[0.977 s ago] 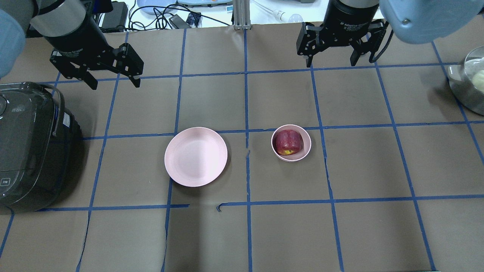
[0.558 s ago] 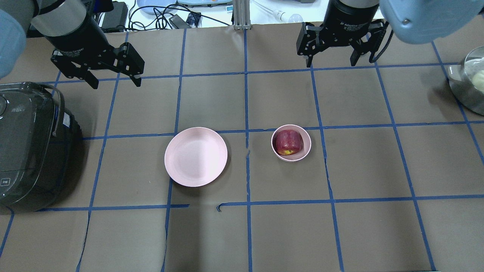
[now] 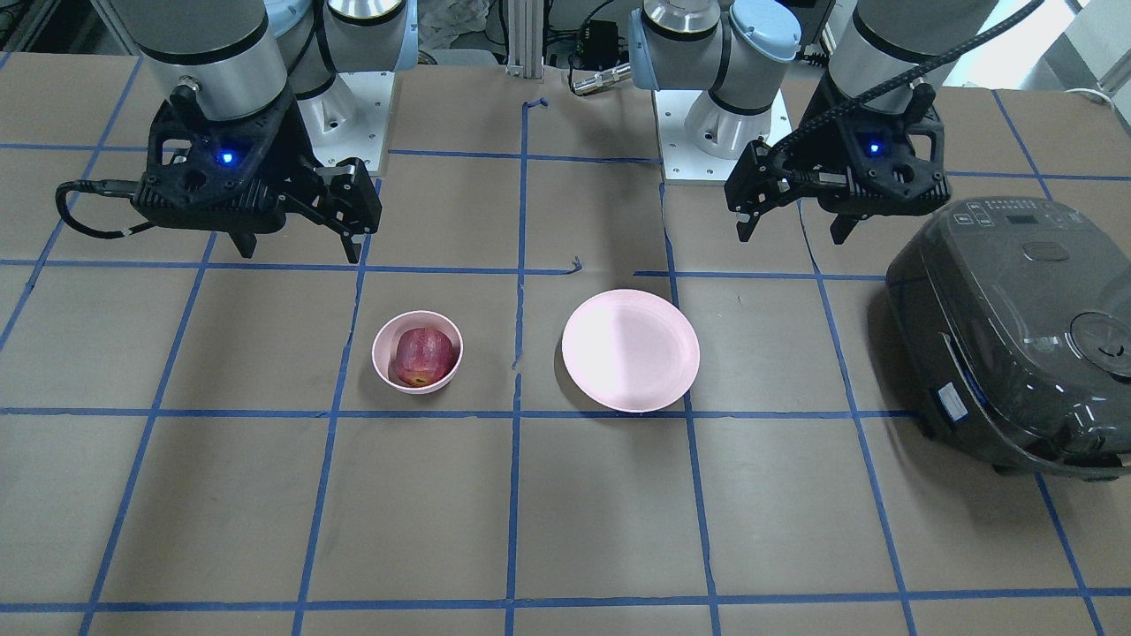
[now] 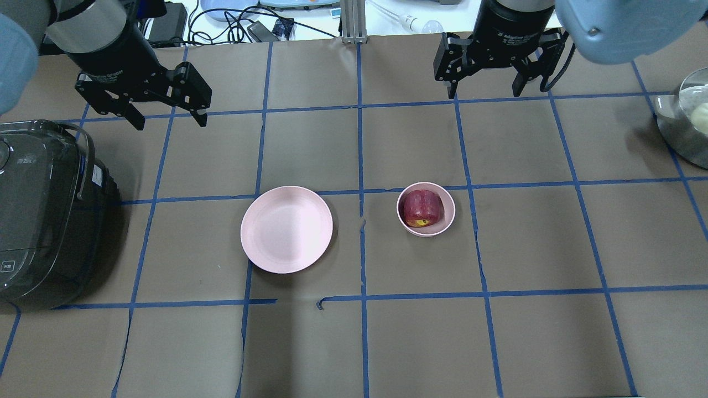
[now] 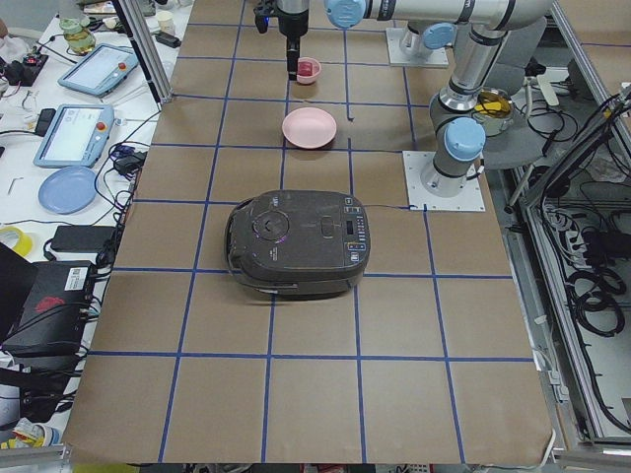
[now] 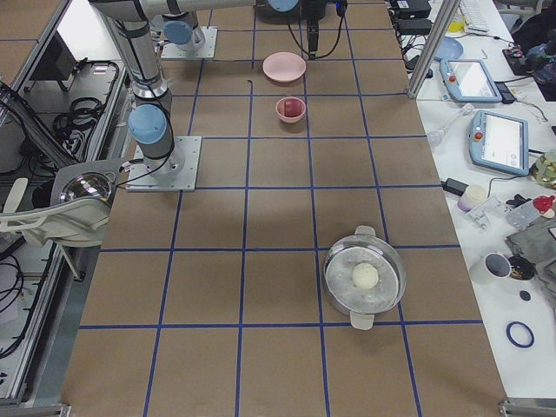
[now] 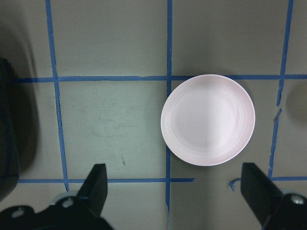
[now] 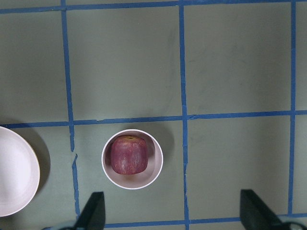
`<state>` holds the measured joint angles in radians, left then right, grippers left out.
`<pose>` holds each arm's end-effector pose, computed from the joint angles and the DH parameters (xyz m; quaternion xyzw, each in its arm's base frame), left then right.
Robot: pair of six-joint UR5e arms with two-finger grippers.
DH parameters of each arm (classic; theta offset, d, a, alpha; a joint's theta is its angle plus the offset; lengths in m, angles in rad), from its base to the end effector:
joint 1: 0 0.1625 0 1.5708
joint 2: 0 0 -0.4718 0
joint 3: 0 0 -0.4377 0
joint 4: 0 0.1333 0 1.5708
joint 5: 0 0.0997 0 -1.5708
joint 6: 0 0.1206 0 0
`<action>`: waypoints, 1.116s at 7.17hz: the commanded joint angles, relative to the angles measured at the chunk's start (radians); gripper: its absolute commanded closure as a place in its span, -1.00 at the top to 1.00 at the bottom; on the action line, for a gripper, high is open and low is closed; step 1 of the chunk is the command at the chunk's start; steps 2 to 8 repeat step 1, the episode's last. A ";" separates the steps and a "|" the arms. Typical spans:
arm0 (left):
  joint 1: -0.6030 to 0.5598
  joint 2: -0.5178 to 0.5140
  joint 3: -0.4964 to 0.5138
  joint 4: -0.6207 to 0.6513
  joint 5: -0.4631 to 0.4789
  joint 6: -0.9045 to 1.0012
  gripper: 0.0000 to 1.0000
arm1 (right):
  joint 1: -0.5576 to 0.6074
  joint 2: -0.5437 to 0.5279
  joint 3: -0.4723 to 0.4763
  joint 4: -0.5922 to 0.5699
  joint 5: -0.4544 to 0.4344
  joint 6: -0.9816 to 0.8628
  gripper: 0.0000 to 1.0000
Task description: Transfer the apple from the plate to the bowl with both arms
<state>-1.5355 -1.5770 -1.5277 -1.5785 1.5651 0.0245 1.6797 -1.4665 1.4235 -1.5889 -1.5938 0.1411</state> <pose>-0.1147 -0.5479 0.5328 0.0054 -0.9999 0.0147 0.0024 0.1942 -0.5756 0.5363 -0.0164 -0.9993 0.0317 0.0076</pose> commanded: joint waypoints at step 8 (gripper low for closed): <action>0.000 -0.001 -0.002 0.000 0.000 0.000 1.00 | 0.000 0.000 0.000 0.000 0.000 0.000 1.00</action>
